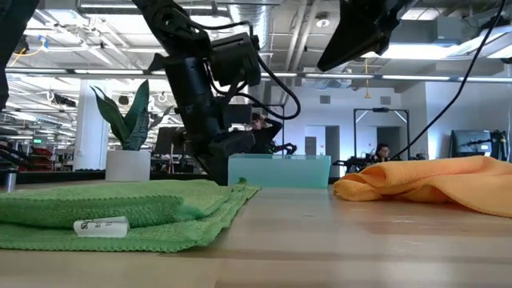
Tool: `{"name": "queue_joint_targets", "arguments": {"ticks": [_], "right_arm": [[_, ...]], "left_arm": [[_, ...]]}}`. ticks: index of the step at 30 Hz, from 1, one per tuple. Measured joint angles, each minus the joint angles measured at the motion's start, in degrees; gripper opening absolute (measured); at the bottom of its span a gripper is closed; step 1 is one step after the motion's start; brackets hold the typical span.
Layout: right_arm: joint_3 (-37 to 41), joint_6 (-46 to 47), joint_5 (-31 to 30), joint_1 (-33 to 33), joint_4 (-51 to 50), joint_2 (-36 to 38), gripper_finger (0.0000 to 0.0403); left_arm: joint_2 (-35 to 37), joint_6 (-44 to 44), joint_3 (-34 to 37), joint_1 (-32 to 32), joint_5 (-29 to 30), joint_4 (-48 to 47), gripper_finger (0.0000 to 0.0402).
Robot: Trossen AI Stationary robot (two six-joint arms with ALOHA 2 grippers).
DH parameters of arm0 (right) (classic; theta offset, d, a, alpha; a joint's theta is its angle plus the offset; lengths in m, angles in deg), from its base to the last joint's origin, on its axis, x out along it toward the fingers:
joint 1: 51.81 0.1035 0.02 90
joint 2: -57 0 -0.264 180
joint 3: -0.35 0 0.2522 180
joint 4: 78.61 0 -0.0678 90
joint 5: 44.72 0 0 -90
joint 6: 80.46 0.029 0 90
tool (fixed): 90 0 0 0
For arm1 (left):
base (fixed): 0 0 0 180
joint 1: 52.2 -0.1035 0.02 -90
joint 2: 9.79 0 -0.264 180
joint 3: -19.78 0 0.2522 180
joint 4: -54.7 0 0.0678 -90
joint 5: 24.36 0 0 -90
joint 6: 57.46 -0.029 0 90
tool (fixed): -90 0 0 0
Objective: Roll towel into tight, uniform cylinder
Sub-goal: Roll the green microfiber towel
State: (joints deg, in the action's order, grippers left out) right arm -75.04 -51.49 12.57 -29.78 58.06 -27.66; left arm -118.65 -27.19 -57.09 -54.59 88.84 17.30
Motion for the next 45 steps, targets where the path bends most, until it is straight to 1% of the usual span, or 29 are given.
{"name": "queue_joint_targets", "arguments": {"ticks": [8,12,15,19,22,27,32,41,45], "right_arm": [[0.00,4.37,-0.03,4.00,0.00,0.00,0.0049],[0.00,5.81,-0.11,5.79,0.00,0.00,0.0049],[0.00,6.50,-0.11,7.01,0.00,0.00,0.0049],[0.00,6.64,-0.19,8.23,0.00,0.00,0.0049],[0.00,7.10,-0.22,8.76,0.02,0.00,0.0049],[0.00,9.56,-0.29,8.73,-0.01,0.00,0.0049],[0.02,11.58,-0.37,8.71,0.00,0.00,0.0049],[0.02,11.28,-0.37,8.58,-0.05,0.00,0.0049],[0.02,11.08,-0.37,8.58,-0.30,0.00,0.0049]], "left_arm": [[0.00,-3.32,0.00,-3.88,-0.44,0.02,0.0004],[0.07,-9.18,0.00,-4.42,-1.53,0.67,0.0004],[0.57,-12.27,0.00,-3.02,-3.69,1.61,0.0004],[0.57,-14.64,-0.02,0.90,-5.18,3.86,0.0004],[0.57,-14.83,-0.02,4.26,-5.45,4.63,0.0004],[-0.05,-15.09,-0.02,7.37,-8.65,4.27,0.0004],[-0.61,-14.63,-0.09,6.84,-6.91,3.96,0.0004],[-1.62,-13.95,-0.13,2.72,-3.65,5.65,0.0004],[-1.42,-16.68,0.04,2.68,-3.59,7.70,0.0004]]}}
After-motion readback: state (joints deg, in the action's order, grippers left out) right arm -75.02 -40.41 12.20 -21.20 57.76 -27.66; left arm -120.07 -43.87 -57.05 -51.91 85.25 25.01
